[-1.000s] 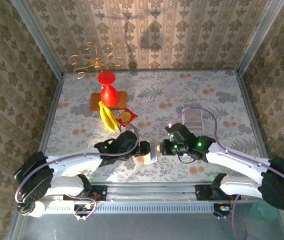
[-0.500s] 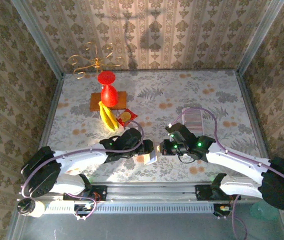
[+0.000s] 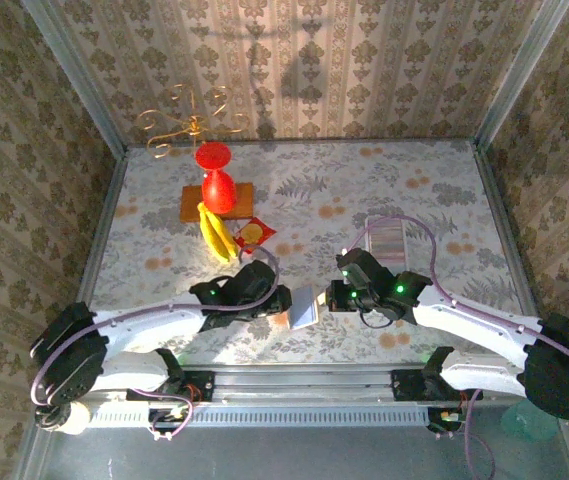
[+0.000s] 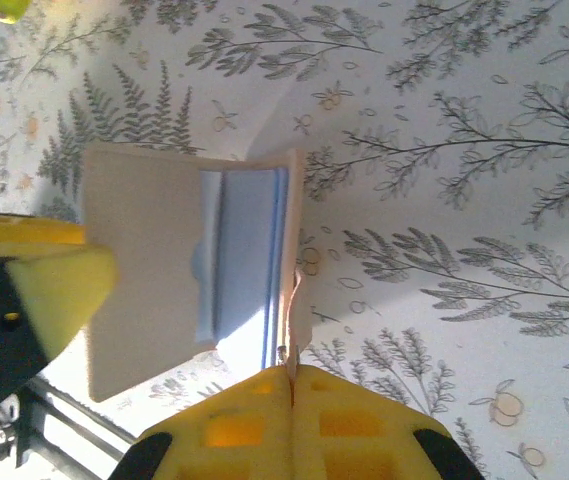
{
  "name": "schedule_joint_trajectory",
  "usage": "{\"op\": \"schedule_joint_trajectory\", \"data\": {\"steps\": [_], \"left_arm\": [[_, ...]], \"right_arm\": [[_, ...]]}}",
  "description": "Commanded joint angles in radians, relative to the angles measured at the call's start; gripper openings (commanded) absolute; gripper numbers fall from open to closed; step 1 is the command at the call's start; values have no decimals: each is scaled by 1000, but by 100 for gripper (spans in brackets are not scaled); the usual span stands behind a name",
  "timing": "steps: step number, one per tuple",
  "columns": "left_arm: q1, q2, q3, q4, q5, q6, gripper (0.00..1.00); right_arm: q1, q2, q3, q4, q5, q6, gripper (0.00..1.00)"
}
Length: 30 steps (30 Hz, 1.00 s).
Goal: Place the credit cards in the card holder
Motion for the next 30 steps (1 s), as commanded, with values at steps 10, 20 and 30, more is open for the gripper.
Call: {"op": "schedule_joint_trajectory", "data": {"steps": [10,20,30], "left_arm": [[25,-62,-102,-41,-18,-38,23],[26,-40,-169,34,-4,-85,13],[27,-67,-181,38,5,-74,15]], "right_arm": [[2,29,5,-85,103,28,0],[-10,97,-3,-119,111,37,0],[-10,-11,101,-295,145,-64,47]]}}
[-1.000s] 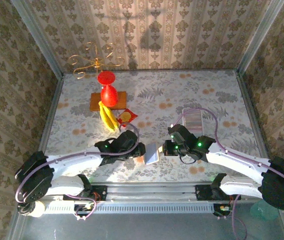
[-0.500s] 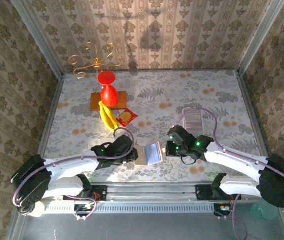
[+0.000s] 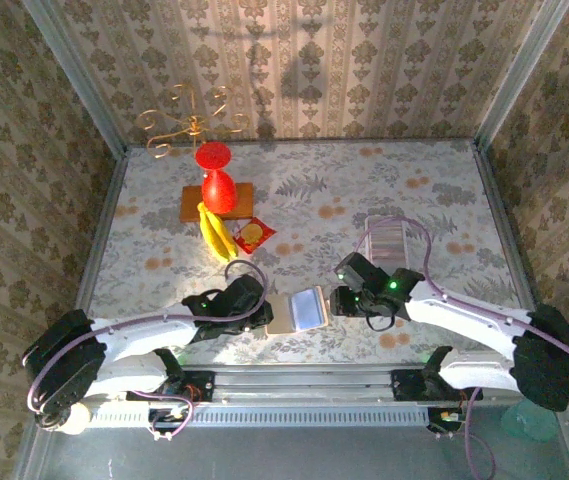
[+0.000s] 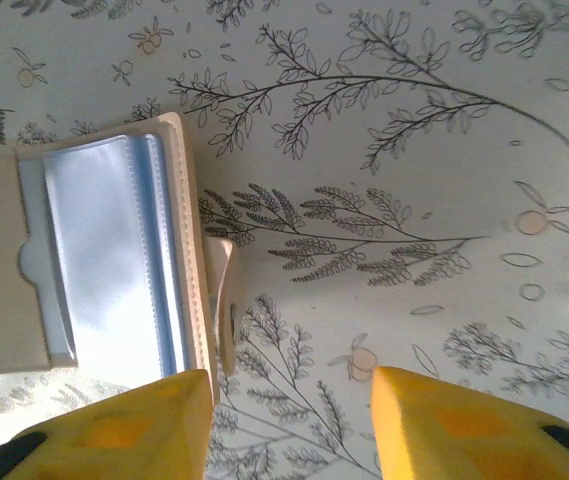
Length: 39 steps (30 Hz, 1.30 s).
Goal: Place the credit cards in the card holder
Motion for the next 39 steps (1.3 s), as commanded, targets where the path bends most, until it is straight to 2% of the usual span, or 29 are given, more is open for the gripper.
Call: {"op": "schedule_joint_trajectory", "data": {"steps": [1,4,7,9,13,22,39], "left_arm": [[8,-21,-25,17,5,-15,16],[8,-26,-22,28,5,-16,19],[8,-30,-18,35,12,-11,20],[8,-37,-18,38,17,-6,20],[7,-55,-31,36,8,-11,21],[8,-57,-48,46,15,-26,20],[8,-45,-47,52,19,-25,15]], "right_arm": [[-2,-68,98,-127,46,-50,47],[-2,-77,158,-151,-3,-62,48],[11,-57,165,-91,-109,-59,48],[32,-26,161,-58,-130,-58,46],[66,74,165,-7,-146,-56,40],[107,309,193,90,-183,-16,41],[111,438,189,107,-164,-4,42]]}}
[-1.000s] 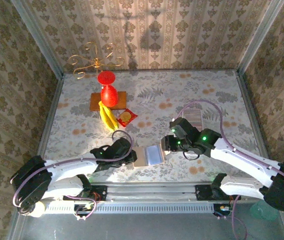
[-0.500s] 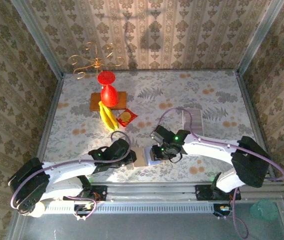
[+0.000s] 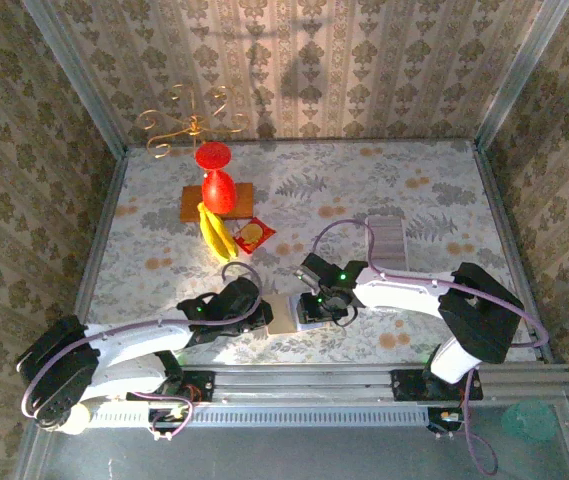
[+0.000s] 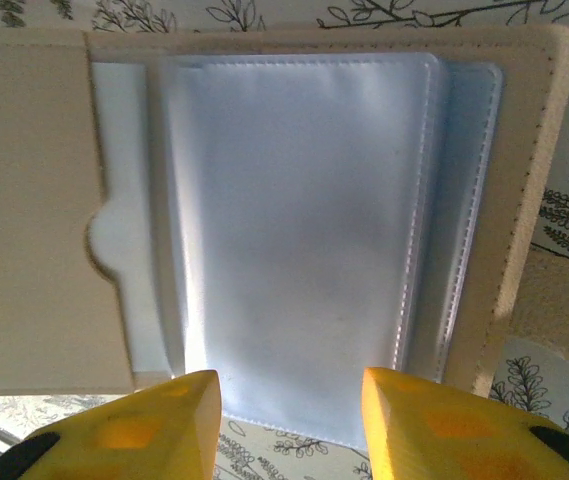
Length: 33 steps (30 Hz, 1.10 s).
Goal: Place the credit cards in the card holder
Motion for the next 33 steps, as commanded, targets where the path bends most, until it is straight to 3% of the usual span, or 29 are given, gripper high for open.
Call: {"op": "schedule_joint_trajectory", "data": {"steps": [1,22,33], "left_arm": [[8,8,-5,9,8,-10,15],[-16,118,5,56,31,-36,8],[-11,67,-55,78,21,-48,8]], "right_arm": [[9,33,13,3,2,20,42],[8,48,-5,195,-133,104,51],[8,55,-29,319,-192,166,50]]}}
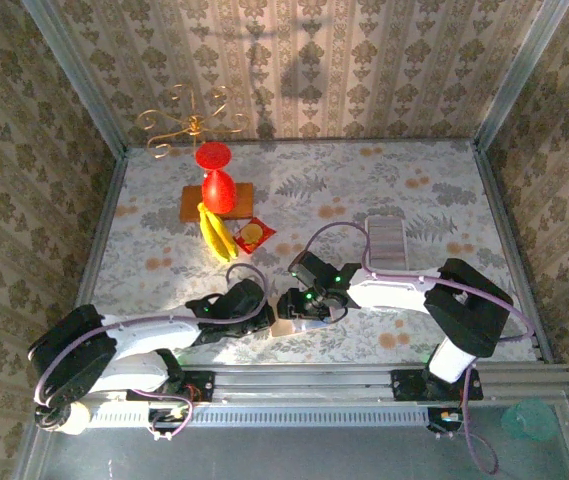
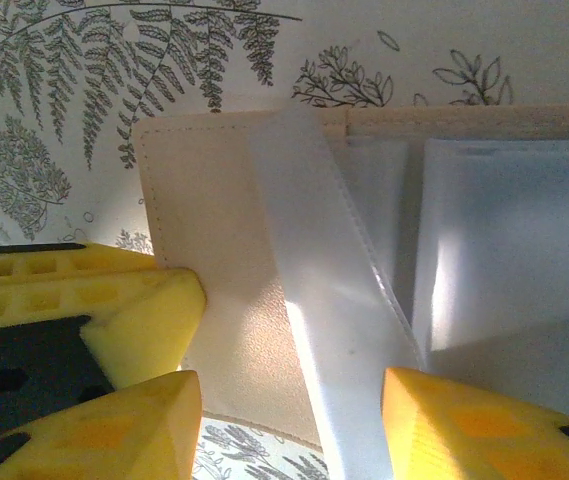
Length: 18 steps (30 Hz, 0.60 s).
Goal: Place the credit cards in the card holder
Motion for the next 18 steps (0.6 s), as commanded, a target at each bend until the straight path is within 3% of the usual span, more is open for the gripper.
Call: {"op": "schedule_joint_trajectory", "data": {"steps": [1,10,18], "left_arm": [[2,-32,-47,-5,6,-18,8],[30,-107,-127,11,1,-46,8],[29,-55,-111,29,27,-32,9]], "right_arm": [[5,1,-15,78,-56,36,50],[14,-33,-67,296,-148,74,47],[37,-34,-54,385,-193,82,47]]}}
